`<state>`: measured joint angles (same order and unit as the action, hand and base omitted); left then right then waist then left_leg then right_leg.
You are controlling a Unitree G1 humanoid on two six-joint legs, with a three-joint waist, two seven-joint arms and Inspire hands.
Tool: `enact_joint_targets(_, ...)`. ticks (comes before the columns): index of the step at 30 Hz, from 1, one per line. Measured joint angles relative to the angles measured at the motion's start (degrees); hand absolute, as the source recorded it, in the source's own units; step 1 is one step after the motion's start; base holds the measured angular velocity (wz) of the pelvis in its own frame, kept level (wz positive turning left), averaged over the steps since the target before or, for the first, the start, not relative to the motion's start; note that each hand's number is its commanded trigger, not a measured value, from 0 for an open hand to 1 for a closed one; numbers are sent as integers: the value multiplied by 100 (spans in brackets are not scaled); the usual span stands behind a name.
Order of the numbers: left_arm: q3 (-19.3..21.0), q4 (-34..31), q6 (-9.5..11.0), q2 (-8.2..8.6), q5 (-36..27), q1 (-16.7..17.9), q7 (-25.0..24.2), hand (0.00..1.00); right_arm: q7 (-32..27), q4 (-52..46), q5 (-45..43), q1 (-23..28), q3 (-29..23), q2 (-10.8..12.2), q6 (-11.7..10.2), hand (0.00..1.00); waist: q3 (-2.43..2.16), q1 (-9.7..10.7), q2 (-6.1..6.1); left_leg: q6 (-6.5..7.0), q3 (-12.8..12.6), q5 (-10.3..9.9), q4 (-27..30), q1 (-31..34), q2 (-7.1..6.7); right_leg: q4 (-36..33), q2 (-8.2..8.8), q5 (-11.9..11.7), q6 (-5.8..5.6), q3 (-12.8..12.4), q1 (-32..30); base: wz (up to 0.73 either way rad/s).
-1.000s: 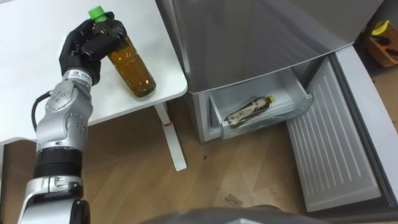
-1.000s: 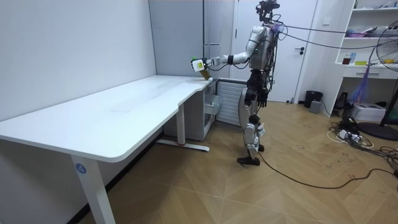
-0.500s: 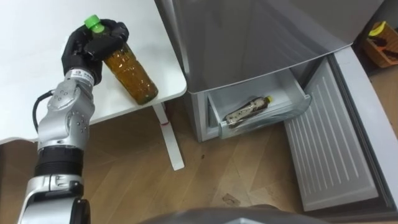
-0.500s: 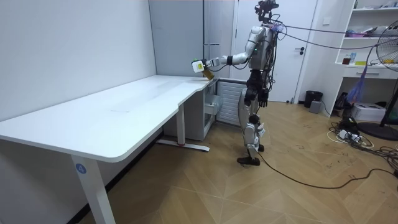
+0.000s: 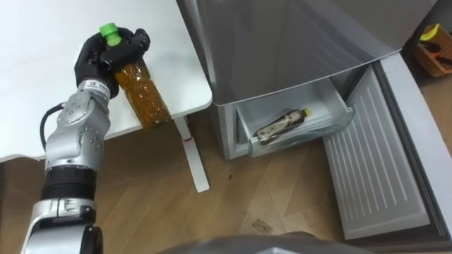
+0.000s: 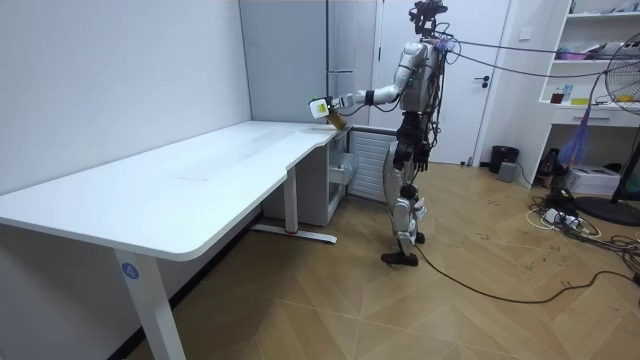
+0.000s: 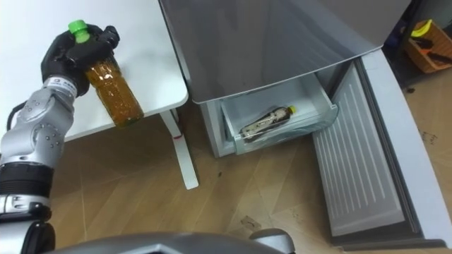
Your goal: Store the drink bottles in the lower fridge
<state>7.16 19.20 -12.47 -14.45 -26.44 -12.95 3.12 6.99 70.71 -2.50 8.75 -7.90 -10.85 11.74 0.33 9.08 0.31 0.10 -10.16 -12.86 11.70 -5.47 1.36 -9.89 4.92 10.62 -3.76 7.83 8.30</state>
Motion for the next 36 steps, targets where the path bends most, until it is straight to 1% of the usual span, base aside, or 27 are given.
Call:
enact_joint_targets(1,-71,-22,0,6,0,0,-1,100,-12,-68,1,-5,6,13,8,0,-7,-10,-10,0,10,0,15,31,1,1,-1,0,0,3,-15,8)
enact_joint_targets(2,-87,-46,0,51,5,0,-9,100,-18,-165,7,-16,8,23,11,0,-7,-20,-10,0,24,0,30,65,0,1,-1,0,0,5,-30,7)
enact_joint_targets(5,-120,-196,0,111,133,12,-50,100,-58,-307,-2,-31,17,61,8,0,-7,-39,-10,0,64,-1,76,125,2,6,-1,0,0,28,-42,8)
enact_joint_targets(7,-121,-492,1,229,261,13,-92,100,-55,-327,-2,3,42,56,12,0,-7,-144,-8,0,74,0,101,147,2,13,-3,0,0,26,-52,2)
enact_joint_targets(9,-131,-741,2,300,256,25,-112,100,-53,-346,-10,0,138,45,6,0,-7,-191,-8,0,75,0,101,153,2,13,-2,0,0,27,-57,0)
enact_joint_targets(13,-297,-1098,38,309,254,37,-114,100,-56,-359,-38,-16,411,-8,-39,0,-7,-320,-4,0,75,1,102,106,2,8,0,0,0,28,-47,-1)
enact_joint_targets(15,-336,-1311,40,364,273,97,-118,100,-61,-435,-83,-15,503,-16,-38,0,-7,-355,-4,0,76,1,107,110,3,3,3,0,0,29,-48,0)
enact_joint_targets(17,-350,-1599,41,513,364,170,-133,100,-71,-656,-473,-15,618,-8,-30,0,-6,-423,1,0,78,1,114,170,1,-3,5,0,0,29,-75,0)
enact_joint_targets(20,-429,-1876,43,661,364,181,-158,100,-72,-949,-743,-38,757,-36,-33,0,-7,-511,4,1,119,3,120,204,-1,-6,5,-1,1,64,-92,4)
enact_joint_targets(24,-552,-2154,92,710,363,249,-227,100,-109,-1262,-747,-73,858,-62,-66,0,-6,-552,8,-10,193,16,120,218,-3,-3,1,-1,1,135,-80,9)
enact_joint_targets(27,-624,-2232,99,733,364,250,-264,100,-110,-1472,-782,-72,918,-55,-93,0,-6,-651,7,-16,225,24,128,204,-3,3,0,0,1,180,-71,6)
enact_joint_targets(29,-650,-2265,100,730,364,261,-265,100,-108,-1563,-783,-71,954,-57,-93,0,-6,-752,7,-16,240,24,146,217,-4,7,1,-1,1,203,-75,4)
enact_joint_targets(30,-651,-2298,100,725,362,281,-263,100,-108,-1597,-780,-69,963,-57,-93,0,-6,-763,7,-16,246,24,154,229,-4,9,3,0,1,226,-76,3)
enact_joint_targets(32,-695,-2512,103,710,351,447,-272,100,-87,-1861,-741,-73,1065,-68,-108,0,-6,-791,7,-16,272,24,181,268,-4,10,7,0,1,272,-84,7)
enact_joint_targets(33,-700,-2549,103,719,347,487,-281,100,-73,-1949,-656,-78,1057,-34,-137,0,-6,-793,6,-16,279,24,184,269,-4,10,7,0,1,287,-82,7)
enact_joint_targets(34,-736,-2613,104,724,342,563,-283,100,-51,-2067,-581,-137,1067,5,-287,0,-6,-785,6,-16,294,24,197,268,1,11,7,0,1,344,-66,7)
enact_joint_targets(35,-780,-2673,104,728,341,629,-298,100,-32,-2131,-556,-239,1132,121,-398,0,-6,-782,7,-17,300,25,203,256,2,18,7,0,1,361,-41,8)
enact_joint_targets(36,-808,-2690,104,732,341,650,-321,100,5,-2154,-536,-280,1161,184,-450,0,-6,-783,7,-17,304,25,203,244,2,27,7,0,1,376,-22,9)
